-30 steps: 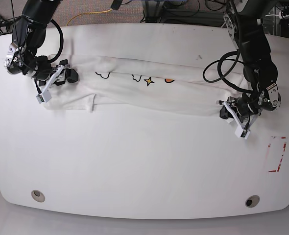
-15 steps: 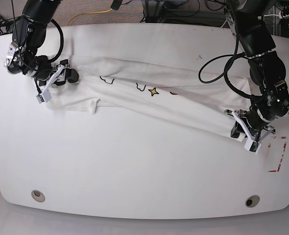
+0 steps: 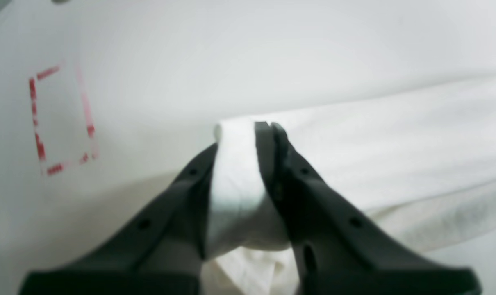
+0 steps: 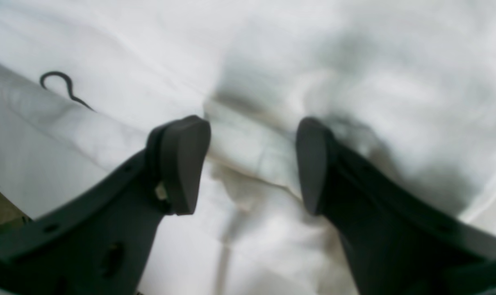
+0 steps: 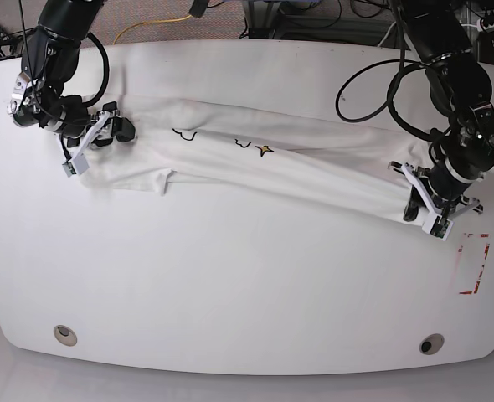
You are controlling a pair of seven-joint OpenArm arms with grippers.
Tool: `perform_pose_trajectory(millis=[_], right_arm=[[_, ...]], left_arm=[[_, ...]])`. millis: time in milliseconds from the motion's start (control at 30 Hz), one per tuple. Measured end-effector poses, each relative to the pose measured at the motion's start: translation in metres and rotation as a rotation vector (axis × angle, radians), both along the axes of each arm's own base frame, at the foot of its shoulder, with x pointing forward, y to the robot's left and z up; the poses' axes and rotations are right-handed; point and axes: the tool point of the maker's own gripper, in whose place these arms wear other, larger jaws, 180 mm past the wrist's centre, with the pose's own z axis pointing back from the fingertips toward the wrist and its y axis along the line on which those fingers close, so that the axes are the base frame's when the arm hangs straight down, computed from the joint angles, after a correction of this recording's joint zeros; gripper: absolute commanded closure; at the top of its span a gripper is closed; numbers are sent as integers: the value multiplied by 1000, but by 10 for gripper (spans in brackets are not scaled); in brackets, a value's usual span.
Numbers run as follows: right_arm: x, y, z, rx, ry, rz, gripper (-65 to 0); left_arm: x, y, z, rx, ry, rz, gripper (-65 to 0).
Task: Fold the T-shirt properly
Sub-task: 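Tug the folded edge with the left gripper to straighten the strip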
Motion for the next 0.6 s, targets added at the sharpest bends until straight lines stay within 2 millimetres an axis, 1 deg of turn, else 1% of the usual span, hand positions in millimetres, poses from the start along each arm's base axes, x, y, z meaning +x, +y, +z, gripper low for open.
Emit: perform_pose_trajectory(millis=[67, 100, 133, 200, 267, 367, 467, 533, 600], right_arm=[[0, 0, 0, 0, 0, 0, -355], [0, 0, 0, 0, 0, 0, -355], [0, 0, 0, 1, 0, 0, -355], [0, 0, 0, 1, 0, 0, -355], [0, 0, 0, 0, 0, 0, -355], [0, 0, 0, 0, 0, 0, -355], [0, 0, 0, 1, 0, 0, -355], [1, 0, 0, 0, -1, 1, -355], [1, 0, 1, 0, -1, 2, -355]], left_arm=[[-9, 9, -7, 3, 21, 25, -49], [-12, 13, -10, 11, 34, 31, -63], [-17, 16, -14, 24, 50, 30, -93], [-25, 23, -19, 48, 75, 26, -175], [-31, 30, -24, 69, 96, 29, -299], [-37, 35, -29, 81, 118, 39, -401], [-38, 46, -36, 47, 130, 80, -407], [-38, 60, -43, 18, 145, 126, -407], [-40, 73, -49, 26, 181, 154, -407]])
